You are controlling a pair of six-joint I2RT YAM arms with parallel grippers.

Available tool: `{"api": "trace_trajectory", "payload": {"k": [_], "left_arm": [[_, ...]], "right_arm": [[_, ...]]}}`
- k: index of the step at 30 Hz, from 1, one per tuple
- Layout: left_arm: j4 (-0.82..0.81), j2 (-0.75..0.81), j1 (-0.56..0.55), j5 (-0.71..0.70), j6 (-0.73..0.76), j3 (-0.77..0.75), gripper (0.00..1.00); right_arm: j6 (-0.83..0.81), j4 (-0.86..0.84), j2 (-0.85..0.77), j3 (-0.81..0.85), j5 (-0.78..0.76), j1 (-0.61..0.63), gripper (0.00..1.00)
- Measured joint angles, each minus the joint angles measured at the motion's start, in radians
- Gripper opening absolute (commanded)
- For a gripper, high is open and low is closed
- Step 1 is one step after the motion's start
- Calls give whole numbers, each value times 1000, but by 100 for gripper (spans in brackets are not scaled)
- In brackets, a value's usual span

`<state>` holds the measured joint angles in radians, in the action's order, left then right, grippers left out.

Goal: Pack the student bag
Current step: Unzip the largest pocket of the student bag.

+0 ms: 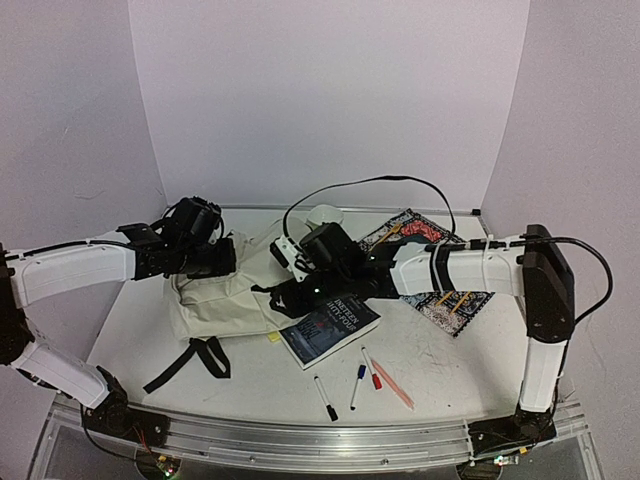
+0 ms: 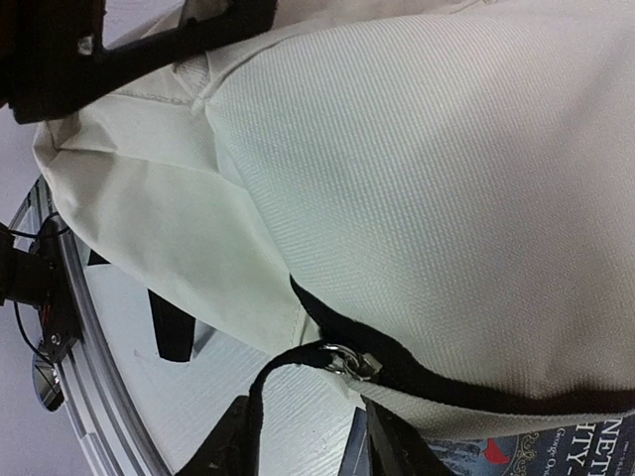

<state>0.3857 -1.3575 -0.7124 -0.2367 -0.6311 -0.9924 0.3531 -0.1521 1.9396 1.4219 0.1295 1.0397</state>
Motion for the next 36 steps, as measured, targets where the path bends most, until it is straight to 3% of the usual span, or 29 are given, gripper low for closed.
{"api": "trace_trajectory", "payload": {"k": [3,9,14,20,36], "left_arm": [[-4,0,0,3,-6,0,0],[-12,0,0,7,-24,0,0],[-14,0,0,7,-39,1,0],[-23,0,0,7,-61,6,0],[-29,0,0,-5,-75,9,0]], "right_arm": [[17,15,-13,-7,-22,5,44],[62,20,-21,-6,-35,6,57],[92,21,-21,-4,-23,8,59],[146,21,-21,-4,-40,10,48],[194,27,-28,-4,-105,16,0]]}}
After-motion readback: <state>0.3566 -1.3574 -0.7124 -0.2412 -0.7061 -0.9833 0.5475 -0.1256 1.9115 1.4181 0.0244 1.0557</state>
